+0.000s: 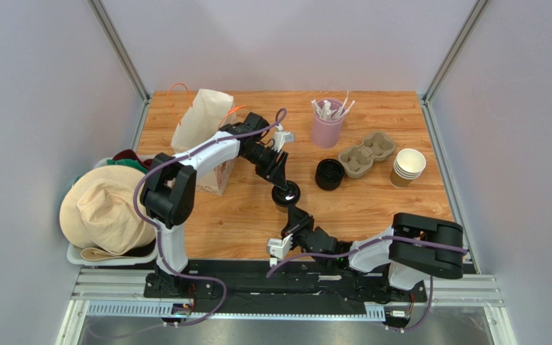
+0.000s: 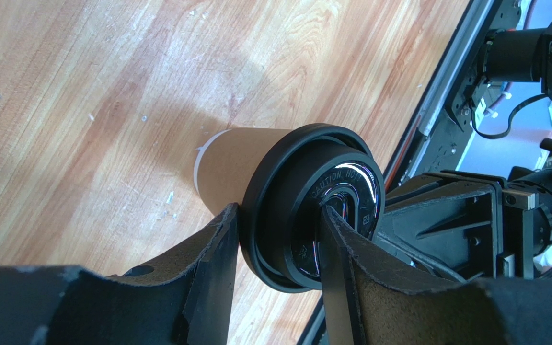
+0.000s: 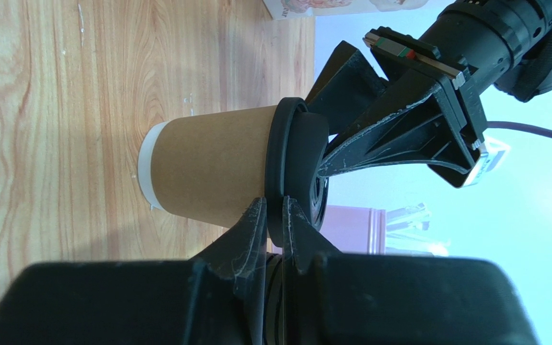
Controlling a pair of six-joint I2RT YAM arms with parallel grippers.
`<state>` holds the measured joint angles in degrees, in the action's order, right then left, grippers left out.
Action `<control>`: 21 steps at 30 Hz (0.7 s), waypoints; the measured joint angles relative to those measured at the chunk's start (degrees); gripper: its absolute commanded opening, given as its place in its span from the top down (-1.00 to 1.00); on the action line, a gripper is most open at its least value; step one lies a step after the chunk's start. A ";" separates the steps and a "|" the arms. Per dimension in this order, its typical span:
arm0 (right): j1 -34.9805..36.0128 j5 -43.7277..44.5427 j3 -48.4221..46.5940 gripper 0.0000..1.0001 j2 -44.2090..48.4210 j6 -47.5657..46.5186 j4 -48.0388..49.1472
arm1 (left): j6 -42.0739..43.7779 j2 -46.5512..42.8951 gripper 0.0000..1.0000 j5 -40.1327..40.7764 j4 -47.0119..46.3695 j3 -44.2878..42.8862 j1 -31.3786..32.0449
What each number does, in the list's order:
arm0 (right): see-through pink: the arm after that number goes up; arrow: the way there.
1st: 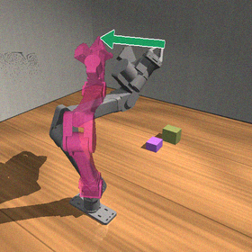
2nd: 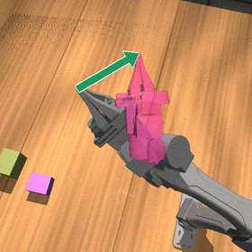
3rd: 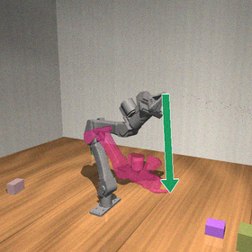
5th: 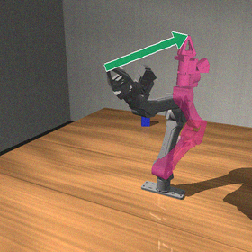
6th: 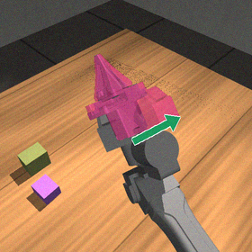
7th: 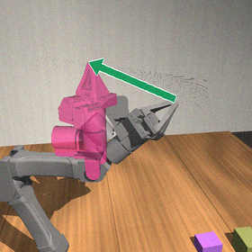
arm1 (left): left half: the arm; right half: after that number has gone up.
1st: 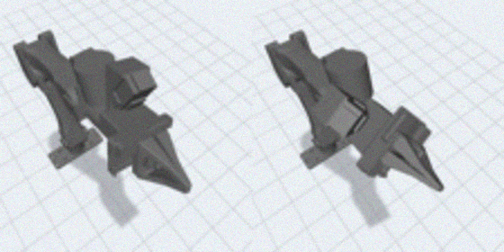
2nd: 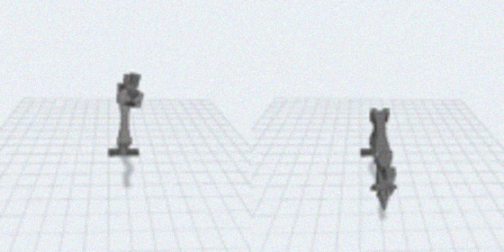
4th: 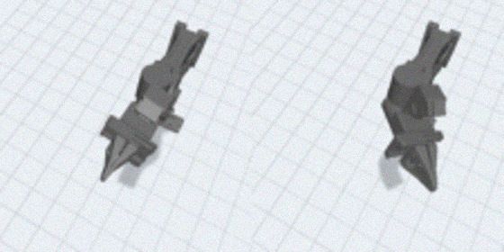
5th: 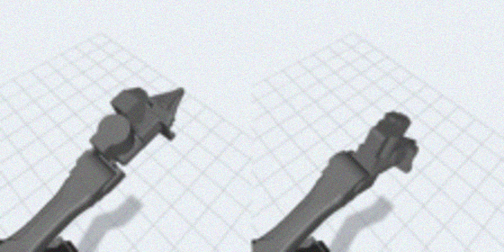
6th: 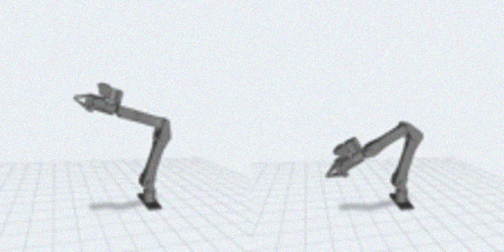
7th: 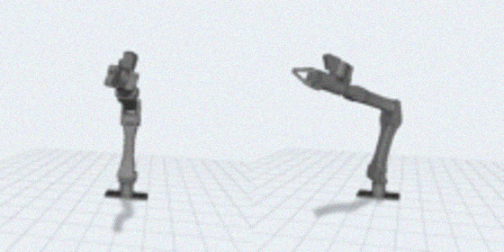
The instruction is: Pack the takeout coffee
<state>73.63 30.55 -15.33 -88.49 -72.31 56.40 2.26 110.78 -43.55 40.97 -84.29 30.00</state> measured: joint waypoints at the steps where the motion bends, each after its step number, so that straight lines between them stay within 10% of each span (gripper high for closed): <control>1: -0.07 -0.15 -0.37 0.84 0.83 0.79 -1.81 | 0.00 0.00 0.00 0.02 0.00 0.00 0.00; 21: -2.47 -4.04 -11.80 0.81 5.53 12.31 -29.35 | 1.27 -0.31 0.01 1.29 -0.28 -0.02 -0.13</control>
<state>71.16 26.50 -27.14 -82.96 -60.01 27.05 3.53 110.48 -42.26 40.69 -84.31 29.87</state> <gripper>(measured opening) 0.108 0.499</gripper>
